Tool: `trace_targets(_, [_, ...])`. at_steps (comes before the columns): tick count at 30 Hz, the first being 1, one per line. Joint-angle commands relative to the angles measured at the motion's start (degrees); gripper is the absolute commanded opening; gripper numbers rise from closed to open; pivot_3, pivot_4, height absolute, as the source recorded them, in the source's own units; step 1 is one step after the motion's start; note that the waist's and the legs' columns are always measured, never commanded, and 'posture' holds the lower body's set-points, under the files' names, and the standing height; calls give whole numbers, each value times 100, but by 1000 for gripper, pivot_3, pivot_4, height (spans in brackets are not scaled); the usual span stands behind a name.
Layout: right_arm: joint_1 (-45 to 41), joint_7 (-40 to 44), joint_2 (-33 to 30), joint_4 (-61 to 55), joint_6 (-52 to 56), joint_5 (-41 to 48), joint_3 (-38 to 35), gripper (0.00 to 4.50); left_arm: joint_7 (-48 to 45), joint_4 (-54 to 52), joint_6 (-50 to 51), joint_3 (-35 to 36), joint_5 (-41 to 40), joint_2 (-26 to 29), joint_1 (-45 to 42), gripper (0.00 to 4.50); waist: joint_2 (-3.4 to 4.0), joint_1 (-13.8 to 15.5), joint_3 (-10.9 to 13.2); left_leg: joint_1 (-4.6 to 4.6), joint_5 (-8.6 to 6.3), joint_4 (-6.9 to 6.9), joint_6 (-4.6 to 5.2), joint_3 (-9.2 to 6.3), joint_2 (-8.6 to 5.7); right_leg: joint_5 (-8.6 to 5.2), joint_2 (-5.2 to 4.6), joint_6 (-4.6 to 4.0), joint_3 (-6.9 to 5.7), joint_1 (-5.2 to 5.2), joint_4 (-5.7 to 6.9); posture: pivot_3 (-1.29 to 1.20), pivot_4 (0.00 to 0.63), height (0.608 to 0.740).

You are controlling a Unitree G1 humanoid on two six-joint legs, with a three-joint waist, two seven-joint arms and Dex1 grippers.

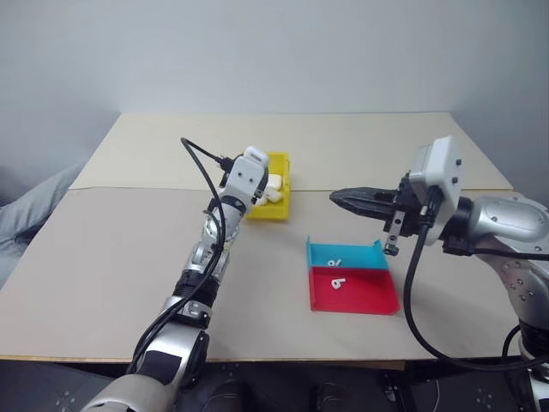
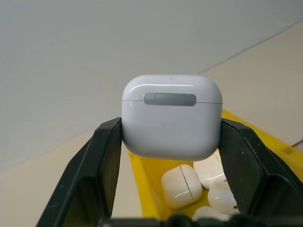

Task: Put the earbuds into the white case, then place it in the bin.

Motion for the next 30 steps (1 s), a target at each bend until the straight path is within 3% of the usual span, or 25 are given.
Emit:
trace_targets(1, [41, -100, -51, -149, 3, -53, -107, 0, 193, 180, -221, -53, 10, -52, -368, 3950, -4, 0, 2, 0, 0, 0, 0, 0, 0, 0, 0, 0, 0, 0, 0, 0, 150, 740])
trace_targets(3, [94, -113, -56, -186, 11, -68, -128, 0, 247, 349, -390, -18, -41, -71, -473, 4468, -5, -1, 3, 1, 0, 1, 0, 1, 0, 0, 0, 0, 0, 0, 2, 0, 150, 740])
trace_targets(7, [215, -161, -102, -261, 10, -169, -97, 0, 166, 398, -753, 58, -242, -91, -507, 4468, -5, -5, 3, 3, 0, 0, -1, 1, 0, 0, 0, 0, 0, 2, 2, 0, 150, 740])
trace_targets(12, [582, -16, -331, -247, -104, -391, -212, 0, -1363, -1674, 2081, 449, -1674, 131, -87, 4468, -6, -26, 4, 1, 2, 0, -4, 1, 1, 0, 0, 0, 0, -1, 5, 0, 150, 740])
trace_targets(15, [968, 233, -565, -51, -280, -530, -485, 0, -2675, -3243, 2724, 729, -2914, 672, 778, 4468, -5, -102, 3, 8, 7, -2, -11, -1, 3, -4, 0, 4, 13, -2, 7, 0, 150, 740])
trace_targets(17, [1285, 517, -758, 161, -492, -642, -762, 0, -3940, -3649, 3009, 948, -3908, 1145, 1179, 4468, -5, -120, 3, 13, 35, -5, -60, 5, 4, -4, 1, 5, 20, -4, 8, 0, 150, 740])
trace_targets(18, [1450, 665, -859, 303, -618, -718, -915, 0, -4117, -3908, 3161, 976, -4041, 1401, 1387, 4468, -5, -112, 3, 15, 38, -2, -65, 10, 5, -4, 1, 5, 19, -2, 10, 0, 150, 740])
trace_targets(22, [2055, 1365, -1254, 893, -1132, -942, -1562, 0, -4045, -4795, 4310, 1199, -4339, 2481, 1980, 4468, -7, -65, 4, 27, 10, -2, -15, 2, 3, -4, 1, 6, 13, 15, 14, 0, 150, 740])
trace_targets(24, [2419, 1829, -1309, 1130, -1582, -1021, -1854, 0, -4279, -5058, 4439, 1526, -4656, 2858, 2288, 4468, -7, -39, 4, 36, 9, -4, -13, 3, 4, -5, 1, 6, 14, 21, 13, 0, 150, 740])
trace_targets(30, [3168, 2520, -1271, 1736, -2641, -1331, -2449, 0, -4534, -5619, 4080, 1994, -4609, 3522, 3121, 4468, -7, -25, 4, 38, 6, -8, -10, 11, 3, -6, 1, 6, 24, 19, 7, 0, 150, 740])
